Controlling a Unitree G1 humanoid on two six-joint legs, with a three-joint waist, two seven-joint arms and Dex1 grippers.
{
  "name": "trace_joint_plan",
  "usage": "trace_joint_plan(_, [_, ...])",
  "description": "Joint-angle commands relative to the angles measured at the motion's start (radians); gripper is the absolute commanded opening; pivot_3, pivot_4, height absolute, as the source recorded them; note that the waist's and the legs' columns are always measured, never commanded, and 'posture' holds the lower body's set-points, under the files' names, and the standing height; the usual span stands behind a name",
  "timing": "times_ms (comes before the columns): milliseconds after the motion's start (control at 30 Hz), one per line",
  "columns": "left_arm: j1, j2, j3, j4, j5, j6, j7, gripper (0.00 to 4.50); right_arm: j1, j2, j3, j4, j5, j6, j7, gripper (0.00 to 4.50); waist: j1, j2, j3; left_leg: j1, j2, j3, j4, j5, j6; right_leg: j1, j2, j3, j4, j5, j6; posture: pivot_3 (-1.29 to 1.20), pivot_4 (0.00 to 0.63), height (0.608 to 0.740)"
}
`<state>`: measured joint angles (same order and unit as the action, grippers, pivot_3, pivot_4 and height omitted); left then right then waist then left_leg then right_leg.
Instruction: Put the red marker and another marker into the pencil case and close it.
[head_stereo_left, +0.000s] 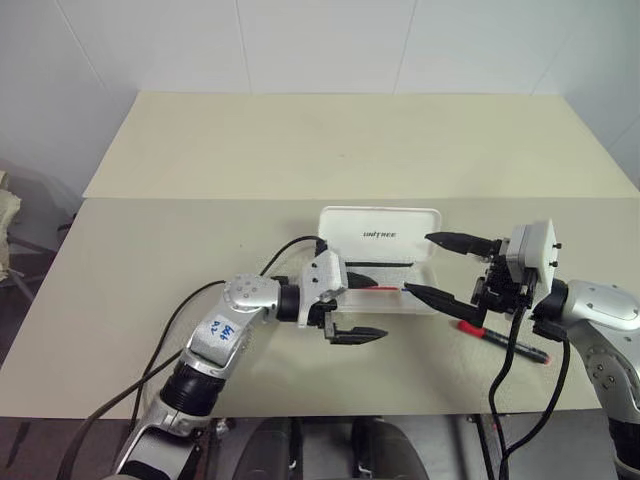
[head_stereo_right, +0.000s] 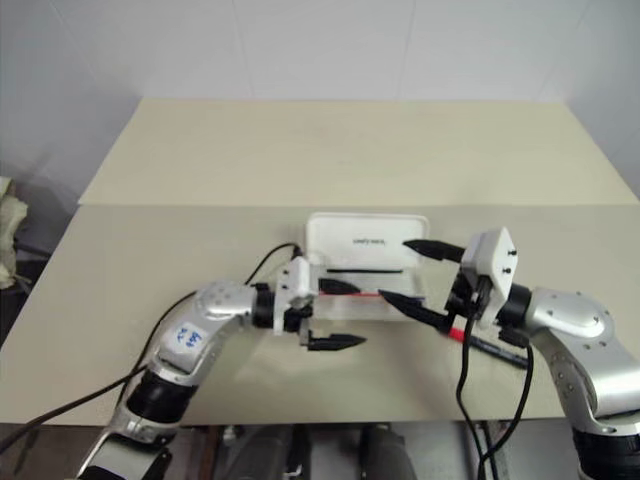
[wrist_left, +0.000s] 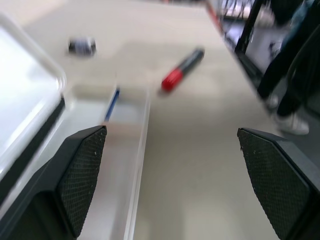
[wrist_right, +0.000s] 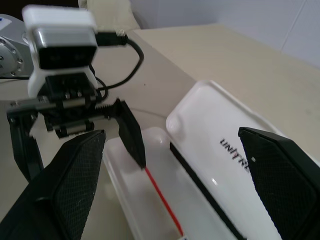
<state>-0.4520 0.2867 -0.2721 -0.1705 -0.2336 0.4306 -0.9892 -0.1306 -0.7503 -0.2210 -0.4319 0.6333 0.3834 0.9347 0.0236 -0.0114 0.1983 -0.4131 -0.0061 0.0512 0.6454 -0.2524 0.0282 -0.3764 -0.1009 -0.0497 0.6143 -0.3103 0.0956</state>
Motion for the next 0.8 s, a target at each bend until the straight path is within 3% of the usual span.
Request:
trace_joint_plan(33, [0.014, -0.006, 0.021, -0.055, -0.056, -0.029, -0.001, 4.49, 0.023, -0.025, -0.069, -0.046, 0.011, 0.006, -0.023, 4.50, 0.000, 0.000, 0.000, 0.000, 0.000, 0.000, 0.000, 0.000, 0.000, 0.000, 0.000, 0.000, 0.000, 0.000, 0.000, 0.00, 0.150, 0.740])
trace_joint_plan(200, [0.056, 0.006, 0.037, -0.061, -0.123, -0.052, -0.043, 4.49, 0.128, -0.036, -0.154, -0.070, -0.083, 0.066, -0.170, 4.50, 0.001, 0.000, 0.000, 0.000, 0.000, 0.000, -0.001, 0.000, 0.000, 0.000, 0.000, 0.000, -0.001, 0.000, 0.000, 0.00, 0.150, 0.740])
trace_joint_plan(467, [0.061, 0.001, 0.070, -0.050, -0.212, -0.097, -0.088, 4.49, 0.377, -0.002, -0.307, -0.234, -0.073, 0.190, -0.273, 4.50, 0.004, 0.003, 0.000, -0.001, 0.000, 0.000, -0.002, 0.000, 0.000, 0.000, 0.000, -0.001, -0.003, 0.000, 0.000, 0.00, 0.150, 0.740])
trace_joint_plan(533, [0.056, 0.020, 0.082, -0.044, -0.228, -0.102, -0.113, 4.49, 0.461, 0.013, -0.355, -0.284, -0.011, 0.186, -0.216, 4.50, 0.003, 0.004, -0.001, -0.001, 0.000, 0.000, -0.003, 0.000, 0.000, 0.000, 0.001, -0.001, -0.003, 0.000, 0.000, 0.00, 0.150, 0.740])
trace_joint_plan(667, [0.034, 0.073, 0.109, -0.033, -0.256, -0.108, -0.175, 4.49, 0.653, -0.062, -0.405, -0.278, -0.041, 0.056, 0.063, 4.50, 0.000, 0.005, -0.001, 0.000, 0.000, 0.001, -0.002, 0.000, 0.000, 0.001, 0.002, 0.000, -0.003, 0.000, 0.001, 0.00, 0.150, 0.740])
trace_joint_plan(800, [0.000, 0.140, 0.139, -0.016, -0.270, -0.112, -0.230, 4.49, 0.632, -0.121, -0.426, -0.123, -0.057, 0.009, 0.155, 4.50, -0.003, 0.004, -0.001, 0.001, 0.001, 0.001, 0.000, 0.000, 0.000, 0.003, 0.003, 0.001, -0.003, 0.001, 0.001, 0.00, 0.150, 0.740])
